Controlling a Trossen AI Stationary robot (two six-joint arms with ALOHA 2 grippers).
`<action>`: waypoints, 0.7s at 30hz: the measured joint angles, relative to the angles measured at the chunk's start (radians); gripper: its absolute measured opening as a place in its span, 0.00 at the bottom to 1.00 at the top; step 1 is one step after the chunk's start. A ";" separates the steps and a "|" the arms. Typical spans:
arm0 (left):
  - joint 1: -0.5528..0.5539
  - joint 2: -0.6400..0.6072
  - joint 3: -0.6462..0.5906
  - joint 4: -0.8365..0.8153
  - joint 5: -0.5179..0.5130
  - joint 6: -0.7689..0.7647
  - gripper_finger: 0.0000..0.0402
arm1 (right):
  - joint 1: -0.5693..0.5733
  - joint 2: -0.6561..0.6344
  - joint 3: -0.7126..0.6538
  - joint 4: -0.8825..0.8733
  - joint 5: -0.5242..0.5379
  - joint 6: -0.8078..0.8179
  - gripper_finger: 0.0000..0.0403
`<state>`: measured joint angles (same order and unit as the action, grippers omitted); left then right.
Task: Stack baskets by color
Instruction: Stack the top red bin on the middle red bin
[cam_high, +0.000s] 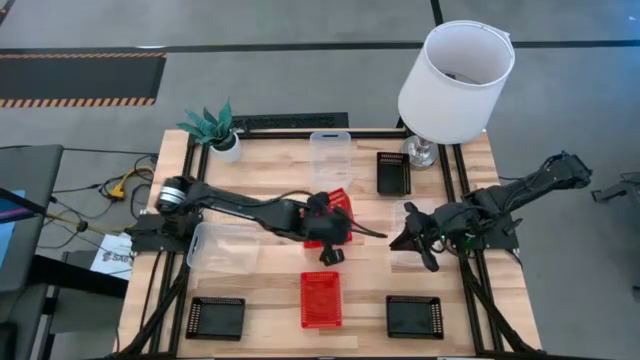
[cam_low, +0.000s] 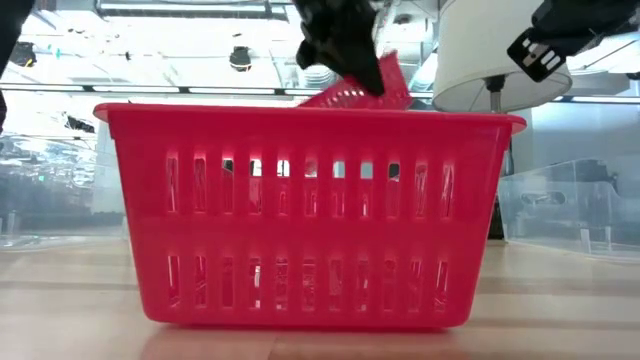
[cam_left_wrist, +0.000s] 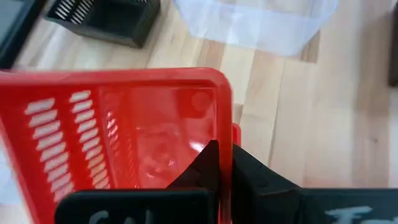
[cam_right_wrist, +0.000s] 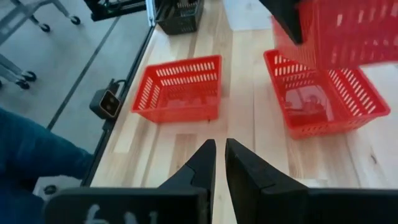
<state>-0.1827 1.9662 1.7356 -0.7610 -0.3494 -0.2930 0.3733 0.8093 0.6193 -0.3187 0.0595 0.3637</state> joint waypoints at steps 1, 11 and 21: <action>0.001 0.023 0.024 -0.030 0.001 0.000 0.00 | -0.001 0.001 0.000 0.004 0.000 -0.003 0.14; 0.008 0.113 0.061 -0.103 0.083 -0.017 0.00 | -0.003 0.001 0.000 -0.016 0.001 -0.006 0.14; 0.025 0.115 0.060 -0.196 0.106 0.058 0.00 | -0.006 0.010 0.000 -0.045 0.001 -0.026 0.14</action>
<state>-0.1581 2.0815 1.7956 -0.9568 -0.2438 -0.2346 0.3669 0.8188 0.6193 -0.3641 0.0608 0.3379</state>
